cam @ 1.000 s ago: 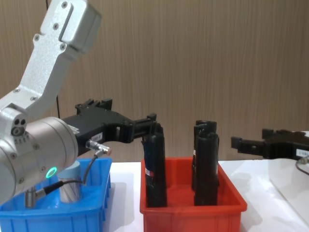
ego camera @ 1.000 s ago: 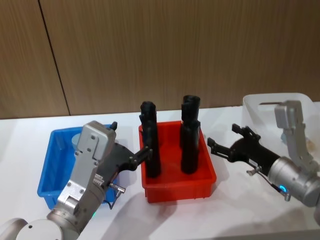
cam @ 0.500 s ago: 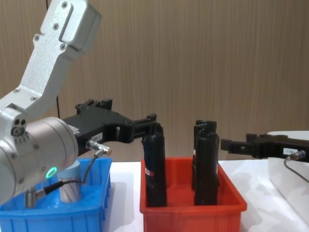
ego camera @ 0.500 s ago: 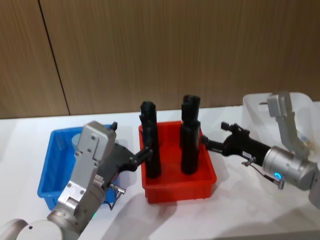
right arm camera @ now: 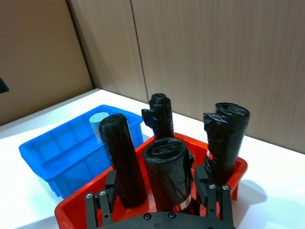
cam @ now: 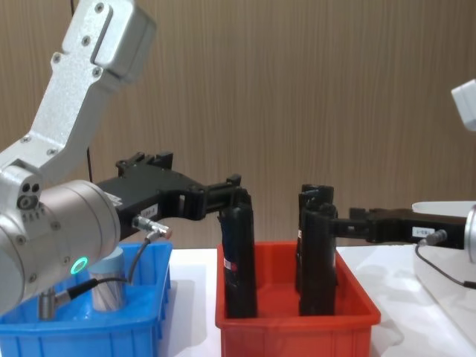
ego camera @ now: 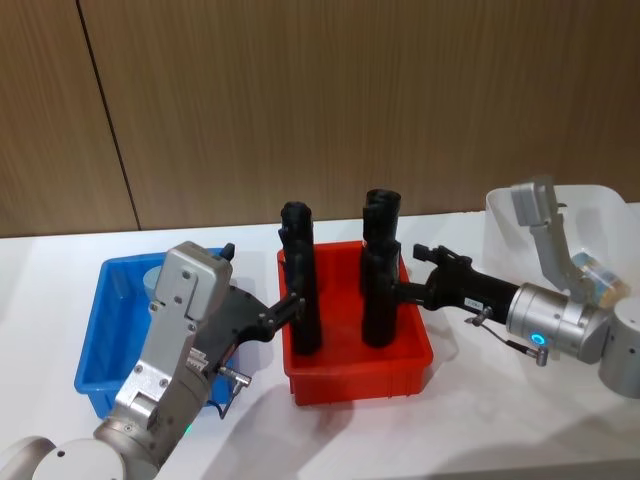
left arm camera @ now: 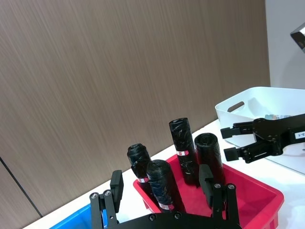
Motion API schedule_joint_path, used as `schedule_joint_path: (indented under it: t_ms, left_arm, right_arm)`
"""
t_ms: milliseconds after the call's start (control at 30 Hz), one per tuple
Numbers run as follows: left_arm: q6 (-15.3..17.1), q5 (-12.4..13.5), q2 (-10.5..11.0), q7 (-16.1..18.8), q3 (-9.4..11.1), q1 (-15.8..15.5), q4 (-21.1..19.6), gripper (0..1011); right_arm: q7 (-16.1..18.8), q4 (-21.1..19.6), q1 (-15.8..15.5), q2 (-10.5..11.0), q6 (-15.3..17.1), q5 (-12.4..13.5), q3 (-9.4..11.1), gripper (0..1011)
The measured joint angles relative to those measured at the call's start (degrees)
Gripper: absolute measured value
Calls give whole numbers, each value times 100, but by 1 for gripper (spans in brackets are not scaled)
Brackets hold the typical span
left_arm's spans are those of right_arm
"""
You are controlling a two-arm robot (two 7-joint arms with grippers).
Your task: Pick the cotton swabs from the blue box and place them into the white box.
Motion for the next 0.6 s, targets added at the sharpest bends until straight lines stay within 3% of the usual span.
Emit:
schedule_joint_path:
  t_ms: [600]
  left_arm:
    - [0, 0, 0, 0, 0, 0, 0, 1004]
  right_arm:
    - [395, 983, 583, -204, -457, -4, -168, 1002]
